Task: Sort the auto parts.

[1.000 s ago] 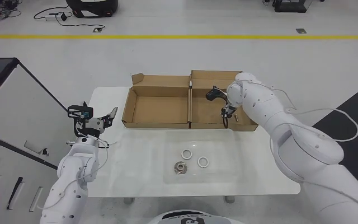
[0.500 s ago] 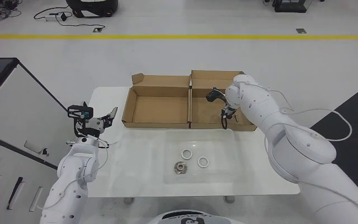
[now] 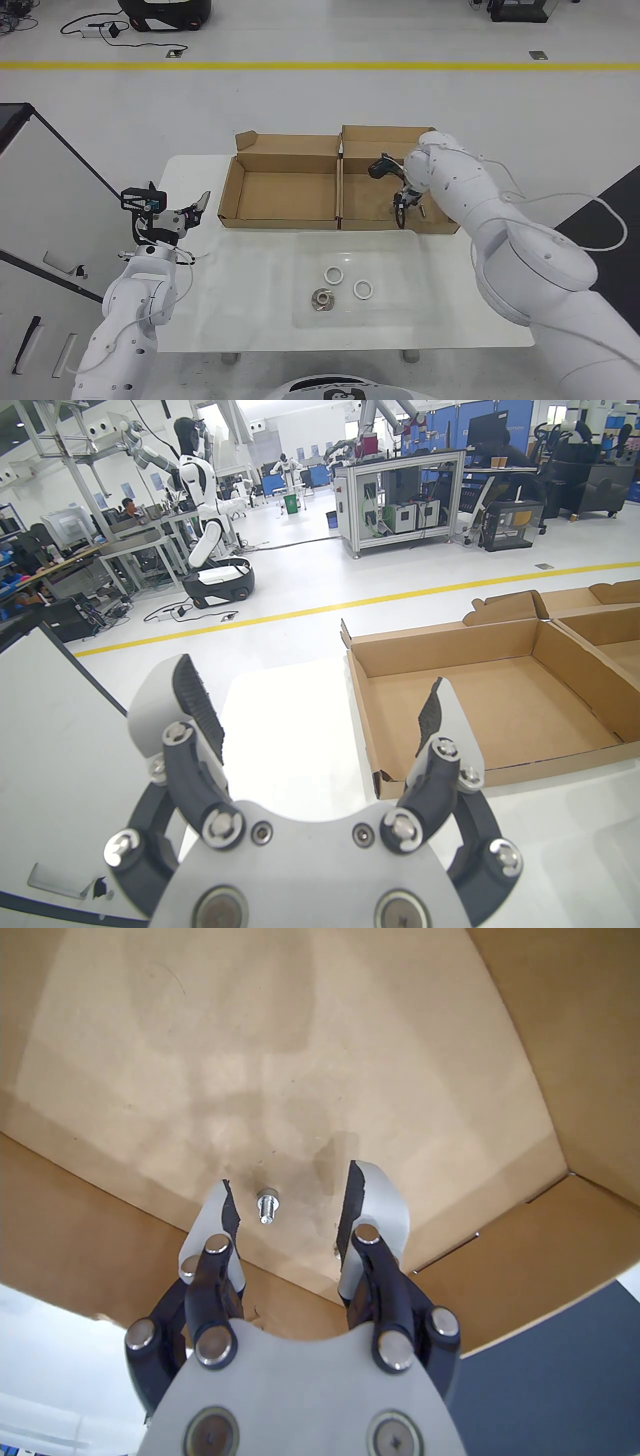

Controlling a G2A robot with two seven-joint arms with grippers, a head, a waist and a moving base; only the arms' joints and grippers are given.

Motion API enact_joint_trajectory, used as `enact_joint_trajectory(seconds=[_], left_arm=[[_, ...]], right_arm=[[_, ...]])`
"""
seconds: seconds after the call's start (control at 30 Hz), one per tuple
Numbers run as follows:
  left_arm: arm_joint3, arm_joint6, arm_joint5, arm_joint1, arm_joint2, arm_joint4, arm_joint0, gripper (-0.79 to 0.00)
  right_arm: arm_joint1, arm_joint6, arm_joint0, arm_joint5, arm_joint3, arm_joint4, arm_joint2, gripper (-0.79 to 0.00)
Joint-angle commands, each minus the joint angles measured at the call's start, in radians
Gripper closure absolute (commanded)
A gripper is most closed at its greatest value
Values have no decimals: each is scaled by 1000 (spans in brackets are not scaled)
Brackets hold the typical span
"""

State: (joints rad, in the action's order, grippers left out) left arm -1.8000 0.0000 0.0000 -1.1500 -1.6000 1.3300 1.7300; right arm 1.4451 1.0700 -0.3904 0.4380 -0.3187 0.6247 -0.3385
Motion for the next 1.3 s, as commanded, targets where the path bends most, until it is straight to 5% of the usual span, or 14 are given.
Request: enact_joint_trajectory(seconds=[0.0, 0.1, 0.27, 0.3, 0.7, 1.07, 1.27], left_arm=[[0, 0, 0, 0, 0, 0, 0, -785], [0, 0, 0, 0, 0, 0, 0, -785], [0, 0, 0, 0, 0, 0, 0, -785], [0, 0, 0, 0, 0, 0, 0, -785], [0, 0, 0, 0, 0, 0, 0, -785], [0, 0, 0, 0, 0, 0, 0, -785], [0, 0, 0, 0, 0, 0, 0, -785]], right_arm=[[-1, -10, 10, 3, -2, -5, -9, -526], [-5, -35, 24, 12, -13, -15, -24, -643], [-23, -87, 45, 71, -46, -70, -70, -714], [-27, -85, 46, 81, -54, -83, -79, -785], [-151, -39, -9, 197, -305, -292, -261, -785], [-364, 115, -354, 124, -891, -567, -663, -785], [-438, 184, -581, 66, -1139, -767, -906, -785]])
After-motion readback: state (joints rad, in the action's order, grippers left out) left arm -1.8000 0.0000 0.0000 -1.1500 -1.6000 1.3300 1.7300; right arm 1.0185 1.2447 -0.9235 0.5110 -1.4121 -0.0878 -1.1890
